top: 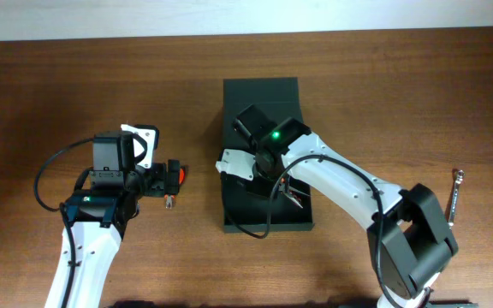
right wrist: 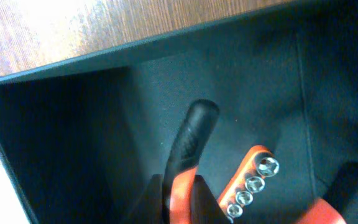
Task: Pack container
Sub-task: 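Carry the pliers with the right gripper into the green box, then release the pliers in the box and move the right gripper right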
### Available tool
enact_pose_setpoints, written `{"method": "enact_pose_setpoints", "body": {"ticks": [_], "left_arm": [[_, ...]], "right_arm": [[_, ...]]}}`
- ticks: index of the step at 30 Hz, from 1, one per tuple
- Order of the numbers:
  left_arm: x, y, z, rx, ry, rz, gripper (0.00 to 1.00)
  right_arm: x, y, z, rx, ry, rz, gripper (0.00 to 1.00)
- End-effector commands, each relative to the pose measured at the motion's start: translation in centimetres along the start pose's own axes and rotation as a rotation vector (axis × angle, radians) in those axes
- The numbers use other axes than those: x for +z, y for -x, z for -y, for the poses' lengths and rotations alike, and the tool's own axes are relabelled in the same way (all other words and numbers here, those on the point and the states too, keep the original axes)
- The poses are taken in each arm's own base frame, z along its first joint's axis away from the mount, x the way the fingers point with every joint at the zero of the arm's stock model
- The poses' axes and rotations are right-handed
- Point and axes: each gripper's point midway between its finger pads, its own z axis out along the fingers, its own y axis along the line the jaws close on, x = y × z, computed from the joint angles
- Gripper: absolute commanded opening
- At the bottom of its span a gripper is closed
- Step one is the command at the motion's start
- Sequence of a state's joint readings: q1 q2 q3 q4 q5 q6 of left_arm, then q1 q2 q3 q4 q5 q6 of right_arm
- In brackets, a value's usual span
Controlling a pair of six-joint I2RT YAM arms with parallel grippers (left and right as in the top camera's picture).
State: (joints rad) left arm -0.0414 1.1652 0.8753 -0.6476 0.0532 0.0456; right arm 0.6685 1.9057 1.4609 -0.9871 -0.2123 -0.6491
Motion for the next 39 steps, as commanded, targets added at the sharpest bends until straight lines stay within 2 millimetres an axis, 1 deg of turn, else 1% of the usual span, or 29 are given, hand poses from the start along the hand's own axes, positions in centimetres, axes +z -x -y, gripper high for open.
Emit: {"method": "enact_pose_setpoints", "body": {"ticks": [1,7,8,10,11,12,13,14,15,17,18,19,20,21,22,23,24,25,26,27,28,29,30,31,34,35,36,39], "left_arm": [[-0.2,0.6,0.0,0.012,-0.008,0.01,0.99],[-0.2,0.6,0.0,0.012,-0.008,0.01,0.99],[-0.2,0.6,0.0,0.012,-0.008,0.01,0.99],[-0.2,0.5,0.0,0.012,-0.008,0.01,0.99],[-0.2,0.5,0.0,0.012,-0.008,0.009,0.99],[-0.2,0.5,0.0,0.012,-0.008,0.009,0.99],[-0.2,0.5,0.0,0.012,-0.008,0.009,0.99],[-0.2,0.5,0.0,0.012,-0.008,0.009,0.99],[-0.2,0.5,0.0,0.012,-0.008,0.008,0.99],[-0.2,0.5,0.0,0.012,-0.008,0.008,0.99],[-0.2,0.5,0.0,0.011,-0.008,0.007,0.99],[-0.2,0.5,0.0,0.012,-0.008,0.007,0.99],[-0.2,0.5,0.0,0.012,-0.009,0.006,0.99],[-0.2,0.4,0.0,0.011,-0.008,0.004,0.99],[-0.2,0.3,0.0,0.011,-0.009,0.0,0.99],[-0.2,0.1,0.0,0.011,-0.009,-0.007,0.99],[-0.2,0.1,0.0,0.01,-0.009,-0.008,0.99],[-0.2,0.1,0.0,0.011,-0.009,-0.008,0.99],[-0.2,0.1,0.0,0.011,-0.009,-0.007,0.99],[-0.2,0.1,0.0,0.011,-0.009,-0.007,0.99],[-0.2,0.1,0.0,0.011,-0.009,-0.007,0.99],[-0.2,0.1,0.0,0.011,-0.009,-0.007,0.99],[-0.2,0.1,0.0,0.011,-0.009,-0.007,0.99],[-0.2,0.1,0.0,0.011,-0.009,-0.007,0.99],[-0.2,0.1,0.0,0.011,-0.009,-0.007,0.99],[-0.2,0.1,0.0,0.011,-0.009,-0.007,0.99],[-0.2,0.1,0.0,0.011,-0.009,-0.007,0.99],[-0.2,0.1,0.0,0.011,-0.009,-0.007,0.99]], "right_arm": [[0.6,0.2,-0.4,-0.004,0.026,0.001,0.24],[0.6,0.1,-0.4,-0.002,0.025,0.0,0.26],[0.6,0.2,-0.4,-0.002,0.026,0.001,0.28],[0.5,0.2,-0.3,-0.002,0.025,0.002,0.39],[0.5,0.3,-0.3,-0.003,0.022,0.005,0.41],[0.3,0.6,-0.2,-0.006,0.017,0.012,0.52],[-0.2,1.1,0.1,-0.005,0.005,0.027,0.73],[-0.8,1.7,0.5,0.014,-0.008,0.04,0.77],[-2.3,2.9,1.7,0.073,-0.049,0.078,0.79],[-4.7,4.0,3.9,0.166,-0.126,0.121,0.79],[-7.5,4.4,6.4,0.264,-0.214,0.158,0.82],[-8.9,4.4,7.5,0.306,-0.251,0.174,0.82],[-11.5,4.0,9.4,0.384,-0.313,0.197,0.84],[-13.4,3.4,10.8,0.439,-0.352,0.212,0.88],[-16.6,1.8,13.0,0.536,-0.424,0.231,0.92],[-21.0,-1.7,15.8,0.689,-0.519,0.247,0.93],[-22.2,-3.0,16.6,0.731,-0.537,0.251,0.93],[-24.8,-6.8,18.1,0.844,-0.573,0.258,0.95],[-26.4,-10.2,18.9,0.95,-0.594,0.253,0.96],[-27.5,-13.5,19.3,1.049,-0.607,0.241,0.97],[-28.0,-15.4,19.4,1.106,-0.612,0.23,0.98],[-28.6,-19.2,19.3,1.219,-0.613,0.21,0.98],[-29.1,-22.3,18.9,1.313,-0.609,0.19,1.0],[-29.5,-25.0,18.3,1.396,-0.608,0.17,0.99],[-30.6,-30.6,16.3,1.556,-0.599,0.138,0.99],[-31.0,-32.2,15.4,1.608,-0.594,0.13,0.99],[-31.5,-34.4,13.6,1.678,-0.585,0.107,0.99],[-32.2,-37.3,10.5,1.814,-0.558,0.095,0.99]]}}
